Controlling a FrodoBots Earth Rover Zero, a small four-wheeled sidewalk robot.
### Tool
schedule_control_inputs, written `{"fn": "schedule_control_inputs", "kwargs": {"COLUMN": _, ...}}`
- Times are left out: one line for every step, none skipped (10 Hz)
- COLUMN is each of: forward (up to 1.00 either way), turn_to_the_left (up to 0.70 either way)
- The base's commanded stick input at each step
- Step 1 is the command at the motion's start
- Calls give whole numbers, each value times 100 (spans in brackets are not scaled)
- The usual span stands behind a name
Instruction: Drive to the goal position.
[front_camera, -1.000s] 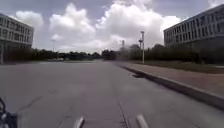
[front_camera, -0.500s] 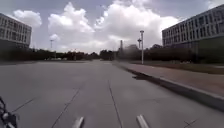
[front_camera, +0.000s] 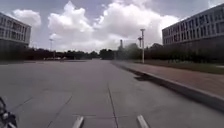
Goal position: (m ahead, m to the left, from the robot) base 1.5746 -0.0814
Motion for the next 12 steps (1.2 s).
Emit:
{"fn": "schedule_control_inputs", "kwargs": {"forward": 70, "turn_to_the_left": 0}}
{"fn": "schedule_control_inputs", "kwargs": {"forward": 70, "turn_to_the_left": 0}}
{"fn": "schedule_control_inputs", "kwargs": {"forward": 70, "turn_to_the_left": 0}}
{"fn": "schedule_control_inputs", "kwargs": {"forward": 70, "turn_to_the_left": 0}}
{"fn": "schedule_control_inputs", "kwargs": {"forward": 70, "turn_to_the_left": 0}}
{"fn": "schedule_control_inputs", "kwargs": {"forward": 70, "turn_to_the_left": 0}}
{"fn": "schedule_control_inputs", "kwargs": {"forward": 70, "turn_to_the_left": 0}}
{"fn": "schedule_control_inputs", "kwargs": {"forward": 70, "turn_to_the_left": 0}}
{"fn": "schedule_control_inputs", "kwargs": {"forward": 70, "turn_to_the_left": 0}}
{"fn": "schedule_control_inputs", "kwargs": {"forward": 70, "turn_to_the_left": 0}}
{"fn": "schedule_control_inputs", "kwargs": {"forward": 70, "turn_to_the_left": 0}}
{"fn": "schedule_control_inputs", "kwargs": {"forward": 70, "turn_to_the_left": 0}}
